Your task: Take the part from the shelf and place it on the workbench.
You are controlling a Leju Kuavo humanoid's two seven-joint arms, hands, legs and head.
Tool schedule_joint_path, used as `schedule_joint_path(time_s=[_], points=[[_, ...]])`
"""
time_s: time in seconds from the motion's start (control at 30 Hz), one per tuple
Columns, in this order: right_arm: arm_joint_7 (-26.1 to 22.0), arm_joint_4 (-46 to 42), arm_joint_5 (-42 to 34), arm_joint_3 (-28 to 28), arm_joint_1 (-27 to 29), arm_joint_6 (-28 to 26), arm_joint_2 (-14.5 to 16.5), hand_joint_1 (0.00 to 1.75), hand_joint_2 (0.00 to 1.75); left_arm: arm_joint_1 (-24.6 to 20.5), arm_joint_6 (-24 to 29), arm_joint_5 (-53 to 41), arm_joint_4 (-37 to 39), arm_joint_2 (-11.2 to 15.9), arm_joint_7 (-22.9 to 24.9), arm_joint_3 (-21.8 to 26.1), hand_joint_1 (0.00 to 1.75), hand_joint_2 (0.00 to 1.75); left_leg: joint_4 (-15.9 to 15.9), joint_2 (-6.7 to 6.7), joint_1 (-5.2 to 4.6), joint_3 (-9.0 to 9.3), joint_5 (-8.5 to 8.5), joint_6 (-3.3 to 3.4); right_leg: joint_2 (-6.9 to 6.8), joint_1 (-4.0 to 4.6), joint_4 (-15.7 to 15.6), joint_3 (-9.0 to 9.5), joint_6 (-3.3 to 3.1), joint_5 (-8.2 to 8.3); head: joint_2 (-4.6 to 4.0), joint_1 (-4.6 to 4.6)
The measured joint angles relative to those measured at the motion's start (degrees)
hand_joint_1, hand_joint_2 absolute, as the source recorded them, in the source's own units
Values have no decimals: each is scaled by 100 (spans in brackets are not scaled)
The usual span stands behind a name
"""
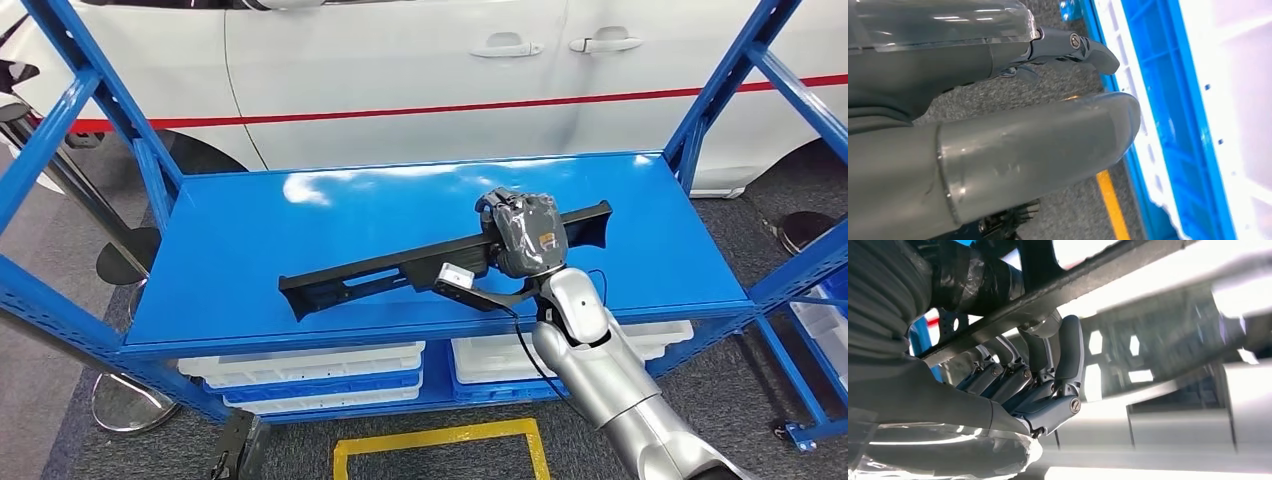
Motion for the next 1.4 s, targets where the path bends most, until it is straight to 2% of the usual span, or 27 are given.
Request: schedule_joint_path(time_s=[0.07,0.13,0.2,0.27,0.33,0.37,0.4,0.43,0.5,0.53,0.6,0.7,0.77,0.83,0.87,0.9,0.93,0.97,1.0,1.07,1.1,1.17,1.23,1.3,1.37,1.4], points=[[-162,-296,7,-38,49,-272,10,175,175,17,112,11,0,-13,-62,36,0,0,50,-6,-20,-20,-38,-51,7,16,-476,221,-40,139,0,-1],[-379,-719,112,-85,169,-445,40,175,175,46,196,-5,-1,-19,-142,72,0,0,57,-3,-30,-25,-56,-106,22,31,-559,248,-82,121,0,-2],[-733,-1155,221,-188,344,-497,129,175,175,77,244,-34,-6,-26,-225,102,0,87,92,2,-18,-28,-121,-163,23,16,-597,282,-134,124,0,-2],[-1235,-1530,166,-365,529,-508,315,175,175,112,266,-56,-20,-49,-285,131,0,175,483,6,3,-192,-365,-226,9,-4,-634,323,-190,123,0,-7],[-1912,-1867,-137,-644,763,-515,569,175,175,185,218,-87,-44,-87,-321,167,0,175,1192,8,26,-532,-680,-281,-6,2,-636,342,-224,105,0,-10],[-2283,-2023,-364,-818,905,-517,710,175,175,249,165,-110,-61,-100,-330,183,0,175,1460,8,37,-674,-751,-299,-10,5,-635,348,-230,97,0,-9],[-2611,-2161,-592,-989,1043,-517,844,175,175,325,99,-134,-82,-110,-332,196,0,175,1550,8,46,-733,-722,-310,-8,7,-633,354,-234,89,0,-10],[-2882,-2289,-796,-1158,1161,-518,970,175,175,402,31,-155,-106,-114,-332,209,0,175,1427,9,53,-688,-591,-313,-1,6,-630,361,-232,81,0,-10],[-3220,-2502,-1027,-1424,1303,-518,1153,175,175,514,-80,-194,-148,-115,-331,235,0,175,728,9,63,-374,-208,-293,17,4,-621,378,-214,65,0,-10],[-3311,-2609,-1082,-1538,1339,-518,1221,175,175,542,-129,-211,-162,-117,-330,246,0,175,382,9,55,-210,-82,-271,23,11,-611,380,-193,55,0,-9],[-3365,-2801,-1118,-1700,1376,-519,1319,175,175,570,-210,-245,-175,-131,-331,260,0,175,54,5,27,-56,-23,-215,25,18,-607,378,-134,51,0,-8],[-3294,-3021,-1125,-1779,1383,-520,1384,175,175,587,-333,-277,-177,-156,-346,269,0,175,-15,5,22,-17,10,-106,23,6,-593,379,-30,36,0,-8],[-3208,-3162,-1138,-1777,1356,-520,1390,175,175,550,-440,-293,-171,-168,-393,269,0,175,-71,12,41,6,54,-28,20,4,-273,243,8,-179,0,-5],[-3057,-3278,-1128,-1767,1319,-520,1378,175,175,480,-570,-310,-123,-170,-472,269,0,175,-72,15,26,-1,61,9,20,-3,409,-77,23,-535,0,-4],[-2959,-3323,-1103,-1753,1305,-520,1361,175,175,444,-630,-315,-78,-170,-513,269,0,175,-67,15,19,-6,61,14,20,-4,716,-224,29,-648,0,-5],[-2855,-3364,-1065,-1729,1293,-520,1335,175,175,407,-687,-318,-20,-169,-551,269,0,175,-60,14,15,-9,60,15,19,-5,879,-302,32,-668,0,-4],[-2760,-3402,-1026,-1695,1278,-520,1305,175,175,374,-734,-321,39,-168,-583,269,0,175,-53,13,13,-11,59,14,18,-5,838,-277,29,-584,0,-4],[-2689,-3435,-991,-1657,1257,-520,1276,175,175,341,-764,-329,93,-167,-607,269,0,175,-42,12,12,-12,55,9,17,-4,580,-140,17,-415,0,-5],[-2634,-3466,-955,-1619,1232,-520,1251,175,175,308,-786,-348,145,-166,-625,269,0,175,-29,10,12,-13,50,-1,15,-3,201,62,-1,-232,0,-4],[-2560,-3508,-894,-1553,1186,-520,1218,175,175,241,-783,-413,239,-164,-644,257,0,175,12,8,-9,-33,31,-45,13,17,-429,381,-43,-23,0,-6],[-2519,-3518,-865,-1528,1176,-520,1203,175,175,213,-770,-450,283,-163,-645,244,0,175,26,8,-17,-43,26,-73,14,28,-561,441,-62,-7,0,-6],[-2433,-3520,-825,-1480,1174,-520,1164,175,175,175,-758,-484,362,-161,-640,210,0,175,25,8,-16,-48,30,-134,19,40,-599,443,-107,-2,0,-7],[-2360,-3520,-808,-1439,1175,-520,1127,175,175,147,-770,-461,417,-158,-630,191,0,175,118,9,-3,-88,-49,-197,12,24,-642,459,-170,28,0,-8],[-2287,-3518,-798,-1397,1176,-520,1105,175,175,118,-770,-434,464,-158,-619,187,0,175,582,11,19,-301,-337,-254,-4,5,-672,469,-214,53,0,-9],[-2202,-3510,-758,-1354,1185,-520,1077,175,175,104,-749,-421,508,-164,-581,184,0,175,1326,11,39,-651,-674,-295,-10,7,-672,459,-226,56,0,-10],[-2156,-3500,-729,-1330,1193,-520,1055,175,175,104,-733,-415,526,-167,-553,183,0,175,1584,11,48,-776,-740,-307,-10,8,-670,455,-226,55,0,-10]])
